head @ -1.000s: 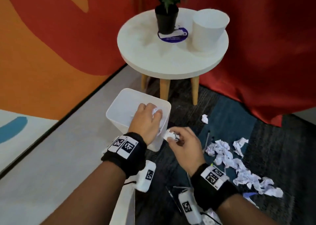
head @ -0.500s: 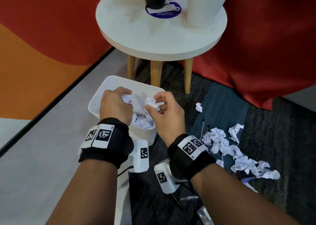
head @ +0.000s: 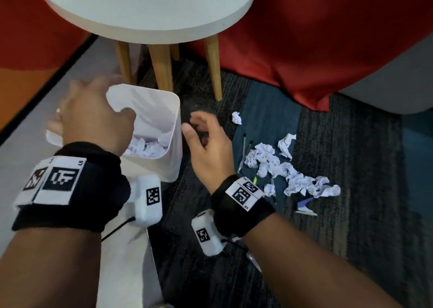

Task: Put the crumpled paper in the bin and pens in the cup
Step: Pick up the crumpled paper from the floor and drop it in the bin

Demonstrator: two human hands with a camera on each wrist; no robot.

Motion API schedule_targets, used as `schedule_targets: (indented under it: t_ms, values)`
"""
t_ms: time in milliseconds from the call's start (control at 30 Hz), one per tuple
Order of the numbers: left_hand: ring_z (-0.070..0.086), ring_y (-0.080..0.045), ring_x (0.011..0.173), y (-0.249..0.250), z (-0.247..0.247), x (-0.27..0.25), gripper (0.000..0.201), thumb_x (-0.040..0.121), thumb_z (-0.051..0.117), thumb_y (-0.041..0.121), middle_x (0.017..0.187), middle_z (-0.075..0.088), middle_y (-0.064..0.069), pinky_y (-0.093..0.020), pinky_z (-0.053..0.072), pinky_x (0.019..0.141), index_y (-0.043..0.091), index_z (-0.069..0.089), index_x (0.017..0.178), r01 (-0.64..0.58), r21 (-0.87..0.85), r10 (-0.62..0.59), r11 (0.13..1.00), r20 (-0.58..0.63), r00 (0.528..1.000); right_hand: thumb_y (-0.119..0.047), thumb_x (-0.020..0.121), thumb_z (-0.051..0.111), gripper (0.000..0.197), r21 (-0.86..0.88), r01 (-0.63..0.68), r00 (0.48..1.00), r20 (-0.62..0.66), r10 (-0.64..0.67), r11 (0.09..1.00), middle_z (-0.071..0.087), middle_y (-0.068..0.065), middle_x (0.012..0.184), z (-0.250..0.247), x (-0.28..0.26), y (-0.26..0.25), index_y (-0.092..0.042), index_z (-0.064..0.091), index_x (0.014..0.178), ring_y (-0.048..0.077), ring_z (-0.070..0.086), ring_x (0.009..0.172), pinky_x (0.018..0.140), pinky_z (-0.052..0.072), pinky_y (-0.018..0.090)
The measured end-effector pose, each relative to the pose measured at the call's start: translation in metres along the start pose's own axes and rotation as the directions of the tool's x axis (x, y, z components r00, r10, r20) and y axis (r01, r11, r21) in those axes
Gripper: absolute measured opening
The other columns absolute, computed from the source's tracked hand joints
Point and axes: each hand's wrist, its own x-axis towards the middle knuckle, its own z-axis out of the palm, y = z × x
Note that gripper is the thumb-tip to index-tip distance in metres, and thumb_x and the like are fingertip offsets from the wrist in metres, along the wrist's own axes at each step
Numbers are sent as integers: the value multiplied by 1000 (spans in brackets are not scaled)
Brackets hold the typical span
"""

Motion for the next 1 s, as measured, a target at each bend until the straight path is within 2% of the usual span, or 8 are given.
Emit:
schedule_targets:
  t_ms: [100,200,300,367,567,700,800,1000]
  values:
    - [56,-22,109,47,9,-23,35,80,58,20,118,58,1,-45,41,101,35,62,111,-203,-152,212,967,40,977,-32,94,57,18,-112,-146,989,-25,144,983,63,-11,105,-32,-30,69,-28,57,111,11,57,102,90,49,38]
    - [57,-13,95,85,43,-52,30,82,57,11,102,61,7,-27,43,91,31,66,103,-339,-248,387,908,180,904,-21,94,57,14,-279,-344,935,-16,354,897,64,-6,105,-71,-59,138,-23,59,108,13,60,99,90,51,37]
    - [58,-18,91,98,94,-71,28,84,53,12,94,59,10,-37,48,86,33,64,99,-426,-206,473,881,406,782,-15,92,58,18,-480,-466,854,-26,519,743,67,5,108,-103,-72,192,-18,62,110,26,62,100,82,51,32]
    - [59,-20,94,97,128,-81,25,87,51,15,98,60,10,-40,50,85,34,62,99,-462,-161,472,872,528,706,-16,90,60,22,-548,-495,818,-33,574,675,67,10,112,-118,-71,219,-17,63,111,31,62,104,83,52,37]
    - [60,-23,94,71,228,-94,21,89,49,18,102,61,6,-39,52,84,35,60,97,-508,-45,391,860,698,600,-7,87,56,44,-656,-349,864,52,501,669,54,11,132,-134,-57,274,-16,55,130,31,52,121,99,42,34]
    - [61,-22,98,49,290,-96,20,87,53,19,105,62,4,-38,52,86,32,59,101,-515,7,328,857,763,557,-8,91,53,56,-755,-266,824,143,548,599,33,7,155,-130,-52,298,-25,42,143,27,41,135,104,41,35]
    - [54,-22,109,39,329,-98,26,89,57,19,117,57,1,-39,48,93,27,57,114,-562,22,332,827,787,520,-13,94,50,50,-790,-226,823,159,545,570,36,7,153,-129,-54,307,-24,44,143,26,45,133,102,42,36]
    - [30,-28,132,36,372,-97,58,86,58,9,145,30,-6,-42,33,109,30,43,138,-636,55,401,770,733,549,-14,97,51,42,-836,-148,843,174,510,529,46,2,147,-132,-45,318,-24,49,138,27,60,116,92,50,38]
